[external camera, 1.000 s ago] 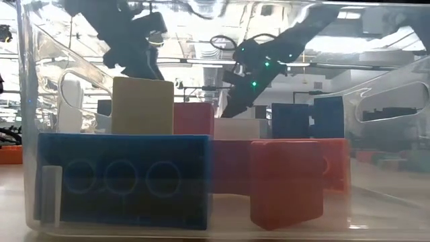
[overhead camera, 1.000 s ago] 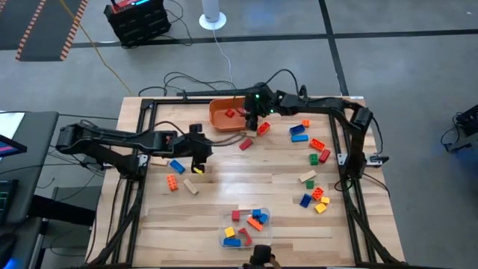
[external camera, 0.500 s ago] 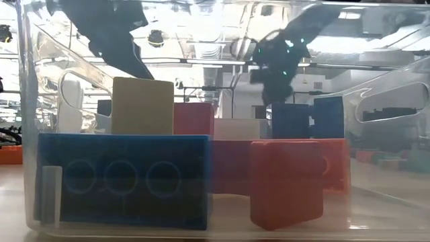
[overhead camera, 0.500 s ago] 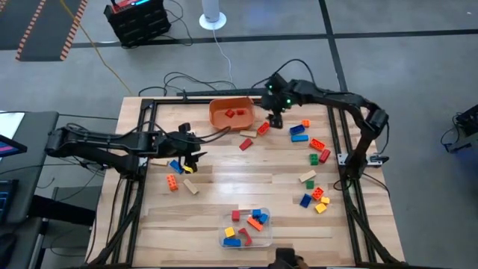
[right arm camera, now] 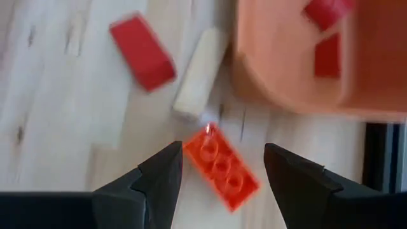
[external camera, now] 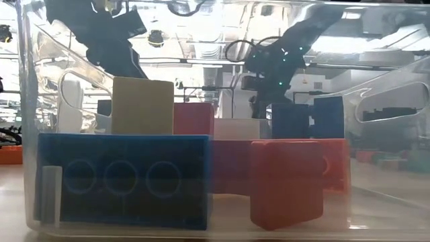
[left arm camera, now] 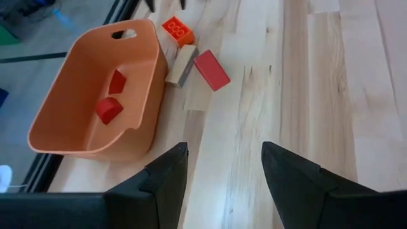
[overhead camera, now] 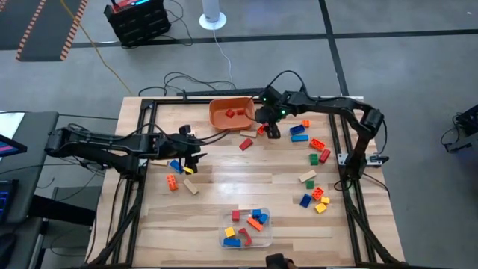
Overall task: Sort blocks by size
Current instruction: Put the large orange game piece into the transparent bin
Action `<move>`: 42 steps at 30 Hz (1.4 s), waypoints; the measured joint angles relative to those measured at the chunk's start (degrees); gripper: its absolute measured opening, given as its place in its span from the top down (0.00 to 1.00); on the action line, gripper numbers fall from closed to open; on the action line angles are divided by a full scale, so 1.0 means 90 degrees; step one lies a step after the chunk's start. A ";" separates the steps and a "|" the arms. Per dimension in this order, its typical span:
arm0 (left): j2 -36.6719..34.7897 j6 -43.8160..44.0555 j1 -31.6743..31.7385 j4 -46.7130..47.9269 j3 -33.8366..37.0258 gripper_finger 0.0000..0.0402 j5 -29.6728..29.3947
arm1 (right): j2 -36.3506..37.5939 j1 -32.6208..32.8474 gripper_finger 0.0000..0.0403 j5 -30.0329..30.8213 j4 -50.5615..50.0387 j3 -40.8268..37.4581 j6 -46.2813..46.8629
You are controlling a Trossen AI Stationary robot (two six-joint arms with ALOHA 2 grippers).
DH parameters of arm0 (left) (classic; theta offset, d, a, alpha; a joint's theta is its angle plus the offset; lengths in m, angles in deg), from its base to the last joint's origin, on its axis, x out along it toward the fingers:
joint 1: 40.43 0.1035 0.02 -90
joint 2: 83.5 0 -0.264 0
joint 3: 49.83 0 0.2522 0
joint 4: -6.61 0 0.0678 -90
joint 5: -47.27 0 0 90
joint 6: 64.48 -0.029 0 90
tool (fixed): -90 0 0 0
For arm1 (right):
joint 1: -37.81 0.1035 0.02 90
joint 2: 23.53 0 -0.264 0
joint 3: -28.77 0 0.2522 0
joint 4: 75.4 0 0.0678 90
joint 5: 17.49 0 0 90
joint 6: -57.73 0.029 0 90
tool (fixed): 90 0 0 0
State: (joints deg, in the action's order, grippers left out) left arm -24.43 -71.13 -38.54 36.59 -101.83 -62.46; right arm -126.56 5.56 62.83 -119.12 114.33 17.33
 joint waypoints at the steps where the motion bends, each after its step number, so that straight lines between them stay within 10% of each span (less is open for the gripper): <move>1: 0.0000 0.0014 0.0000 0.0037 0.0000 0.52 0.0022 | -0.0010 -0.0035 0.38 -0.0068 0.0020 0.0006 0.0002; 24: 0.0002 -0.0064 -0.0002 0.0145 0.0000 0.52 0.0056 | -0.0985 -0.0251 0.38 0.0075 -0.0142 0.0002 -0.0121; 33: 0.0002 -0.0136 -0.0002 0.0142 0.0000 0.52 0.0056 | -0.0962 -0.0247 0.61 0.0251 -0.0267 0.0002 0.0307; 42: 0.0002 -0.0244 -0.0002 0.0135 0.0000 0.52 0.0058 | -0.0010 -0.0053 0.61 0.0384 -0.1229 -0.0001 0.0634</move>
State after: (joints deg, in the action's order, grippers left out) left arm -24.41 -73.33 -38.56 37.80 -101.83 -61.94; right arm -126.65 5.09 66.28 -130.18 114.32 23.03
